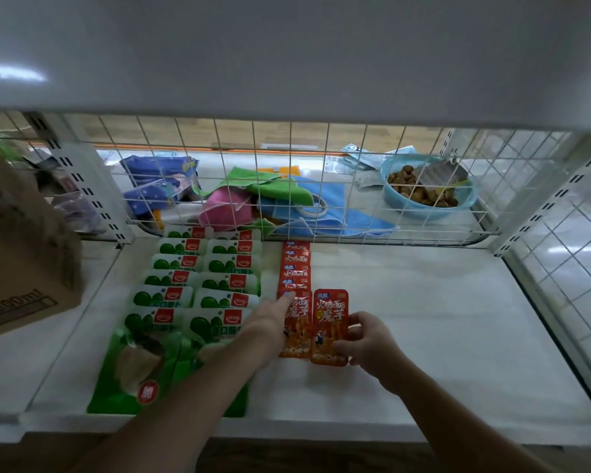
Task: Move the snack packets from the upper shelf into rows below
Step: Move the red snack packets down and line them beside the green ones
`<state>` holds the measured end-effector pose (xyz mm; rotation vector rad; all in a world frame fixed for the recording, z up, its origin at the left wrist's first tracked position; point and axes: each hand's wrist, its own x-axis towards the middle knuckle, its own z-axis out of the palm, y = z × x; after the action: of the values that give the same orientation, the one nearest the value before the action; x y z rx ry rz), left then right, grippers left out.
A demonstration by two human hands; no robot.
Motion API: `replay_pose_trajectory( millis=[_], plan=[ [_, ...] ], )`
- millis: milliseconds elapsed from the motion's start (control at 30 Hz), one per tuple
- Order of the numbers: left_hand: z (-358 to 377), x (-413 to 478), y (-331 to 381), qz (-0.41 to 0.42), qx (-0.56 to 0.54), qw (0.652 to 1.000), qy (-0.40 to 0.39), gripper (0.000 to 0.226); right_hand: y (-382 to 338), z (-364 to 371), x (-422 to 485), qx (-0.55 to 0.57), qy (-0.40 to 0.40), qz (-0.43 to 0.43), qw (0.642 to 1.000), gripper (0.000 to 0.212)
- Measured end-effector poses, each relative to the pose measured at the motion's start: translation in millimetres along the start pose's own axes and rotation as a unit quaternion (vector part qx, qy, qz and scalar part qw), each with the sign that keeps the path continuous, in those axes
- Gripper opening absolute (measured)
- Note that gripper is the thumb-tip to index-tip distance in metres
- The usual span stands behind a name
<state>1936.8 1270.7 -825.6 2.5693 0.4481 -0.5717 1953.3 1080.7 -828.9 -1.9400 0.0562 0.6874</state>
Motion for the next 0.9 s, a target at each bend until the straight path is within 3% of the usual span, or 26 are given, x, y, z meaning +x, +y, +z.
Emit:
replay_pose_trajectory(
  millis=[167, 300, 500, 900],
  plan=[
    [-4, -13, -14, 0.071, -0.12, 0.988, 0.07, 0.068, -7, 26, 2, -0.019, -0.002, -0.007, 1.0, 0.037],
    [-13, -21, -26, 0.11, -0.141, 0.978, 0.106, 0.06, -7, 47, 1, -0.033, 0.001, -0.012, 0.999, 0.035],
    [-22, -31, -38, 0.086, -0.157, 0.977, 0.113, 0.076, -1, 61, -4, -0.083, 0.02, -0.035, 0.996, 0.034],
    [-21, -37, -55, 0.08, -0.152, 0.98, 0.102, 0.075, 3, 80, -8, -0.173, 0.106, -0.085, 0.976, 0.04]
  ],
)
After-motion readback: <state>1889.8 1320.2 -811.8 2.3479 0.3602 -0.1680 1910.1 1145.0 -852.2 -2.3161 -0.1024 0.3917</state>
